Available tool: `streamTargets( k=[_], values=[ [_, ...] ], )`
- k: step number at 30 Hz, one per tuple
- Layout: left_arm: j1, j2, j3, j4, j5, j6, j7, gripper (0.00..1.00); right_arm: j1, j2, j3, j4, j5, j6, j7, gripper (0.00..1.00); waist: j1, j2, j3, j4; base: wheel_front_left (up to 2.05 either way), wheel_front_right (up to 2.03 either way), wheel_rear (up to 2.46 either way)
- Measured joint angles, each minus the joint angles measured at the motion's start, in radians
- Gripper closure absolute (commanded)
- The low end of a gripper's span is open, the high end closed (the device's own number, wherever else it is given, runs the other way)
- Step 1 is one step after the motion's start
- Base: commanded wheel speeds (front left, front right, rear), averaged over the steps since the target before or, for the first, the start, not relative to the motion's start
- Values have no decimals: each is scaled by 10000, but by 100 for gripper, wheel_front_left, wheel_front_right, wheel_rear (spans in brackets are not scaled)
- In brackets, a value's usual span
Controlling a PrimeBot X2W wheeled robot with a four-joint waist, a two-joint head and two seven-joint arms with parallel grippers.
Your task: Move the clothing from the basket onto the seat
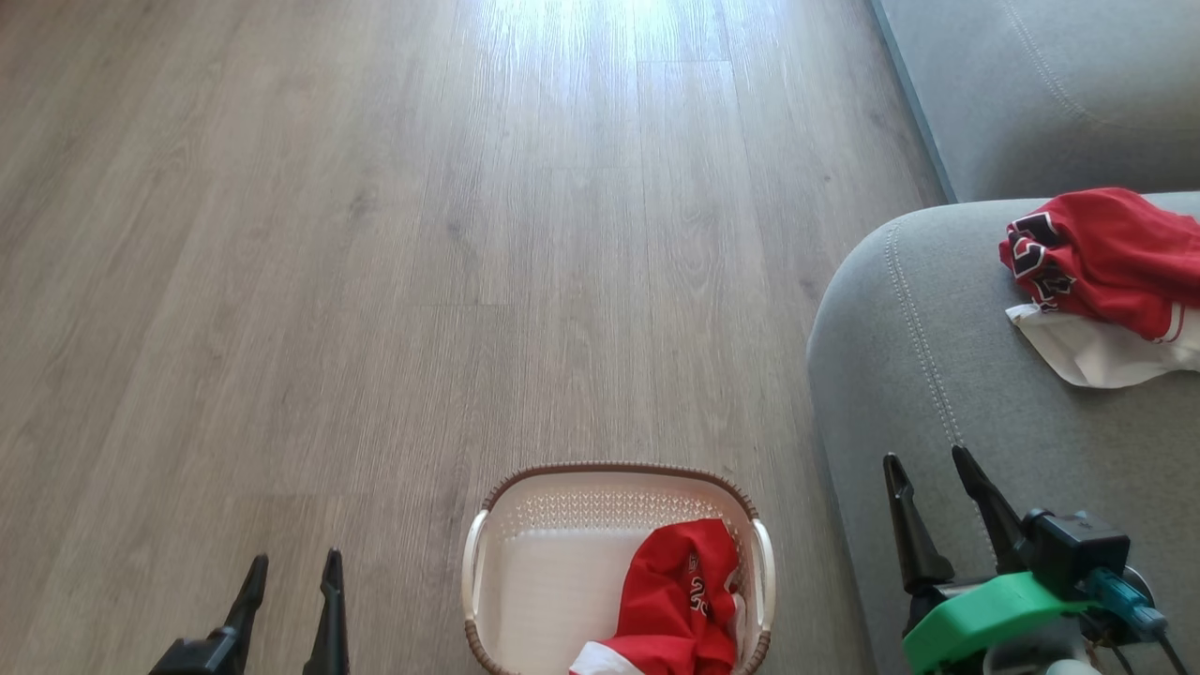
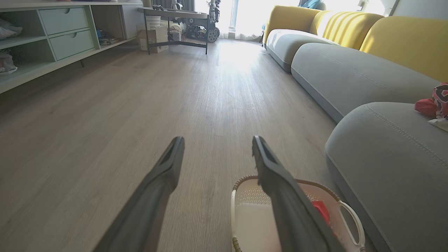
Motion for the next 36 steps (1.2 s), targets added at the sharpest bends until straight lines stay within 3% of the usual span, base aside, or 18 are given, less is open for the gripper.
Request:
streamTargets(
  k=[23,29,36],
  values=[
    [-129,-88,-259,50,192,-132,19,0,-73,23,-263,-33,-136,0,-136,0,0,0,434,-87,0,0,0],
    [-882,-336,-1003,420,564,-539,360,0,-548,29,-711,-631,-495,0,-171,0,0,0,1052,-239,0,0,0],
    [-2954,-1379,-2197,2157,1049,-1446,646,0,-1820,29,-1298,-1501,-750,0,-336,0,0,0,2499,-649,0,0,0]
  ],
)
